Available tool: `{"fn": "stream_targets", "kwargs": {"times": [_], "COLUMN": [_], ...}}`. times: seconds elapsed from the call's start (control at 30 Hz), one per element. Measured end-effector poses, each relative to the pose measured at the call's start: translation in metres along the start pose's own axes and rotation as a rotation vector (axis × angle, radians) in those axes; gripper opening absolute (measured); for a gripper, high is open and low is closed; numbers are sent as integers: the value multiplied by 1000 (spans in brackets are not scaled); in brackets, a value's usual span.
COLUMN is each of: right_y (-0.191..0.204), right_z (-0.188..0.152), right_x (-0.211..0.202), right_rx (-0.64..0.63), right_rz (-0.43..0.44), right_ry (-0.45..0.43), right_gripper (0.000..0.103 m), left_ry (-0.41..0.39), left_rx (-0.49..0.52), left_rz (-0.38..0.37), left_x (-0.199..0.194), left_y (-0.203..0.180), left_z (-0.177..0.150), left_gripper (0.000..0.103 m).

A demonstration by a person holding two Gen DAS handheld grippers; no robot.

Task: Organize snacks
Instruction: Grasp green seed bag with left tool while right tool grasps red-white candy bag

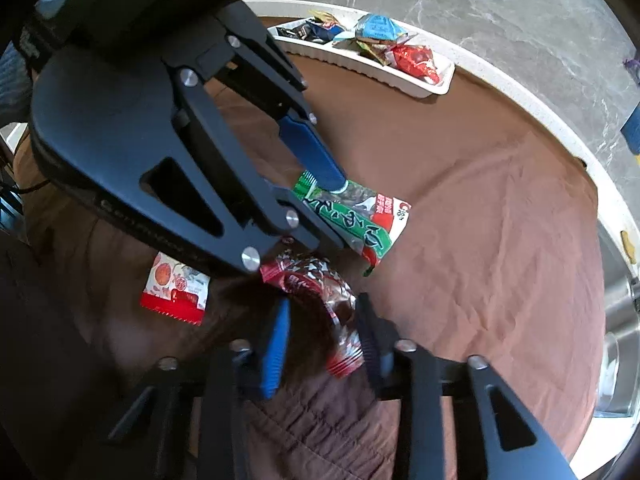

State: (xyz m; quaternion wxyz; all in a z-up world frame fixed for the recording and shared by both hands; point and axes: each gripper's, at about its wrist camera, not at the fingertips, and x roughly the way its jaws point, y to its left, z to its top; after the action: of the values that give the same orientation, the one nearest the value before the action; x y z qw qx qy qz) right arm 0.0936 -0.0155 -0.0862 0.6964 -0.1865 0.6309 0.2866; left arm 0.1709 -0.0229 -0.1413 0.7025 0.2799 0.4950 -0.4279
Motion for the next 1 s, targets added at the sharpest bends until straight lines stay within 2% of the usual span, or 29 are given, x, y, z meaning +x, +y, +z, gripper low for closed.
{"fn": "stream_targets", "kwargs": {"times": [0.13, 0.23, 0.27, 0.37, 0.53, 1.0], "right_y": [-1, -4, -6, -13, -27, -73], "right_z": [-1, -1, 1, 1, 1, -2], "right_x": [-1, -2, -1, -4, -7, -10], "right_rx": [9, 34, 42, 79, 167, 467], "right_rz": [8, 19, 25, 35, 86, 316], "right_ry": [-3, -10, -12, -21, -35, -73], "right_gripper": [23, 22, 22, 21, 21, 19], "left_ry": [-11, -12, -8, -6, -19, -76], "left_rx": [-6, -20, -26, -48, -128, -281], "left_rz": [-25, -46, -65, -98, -173, -277], "left_x": [1, 2, 3, 4, 3, -16], "left_y": [8, 17, 21, 30, 45, 87], "left_z": [6, 7, 9, 9, 3, -15], "left_gripper": [39, 38, 32, 23, 17, 16]}}
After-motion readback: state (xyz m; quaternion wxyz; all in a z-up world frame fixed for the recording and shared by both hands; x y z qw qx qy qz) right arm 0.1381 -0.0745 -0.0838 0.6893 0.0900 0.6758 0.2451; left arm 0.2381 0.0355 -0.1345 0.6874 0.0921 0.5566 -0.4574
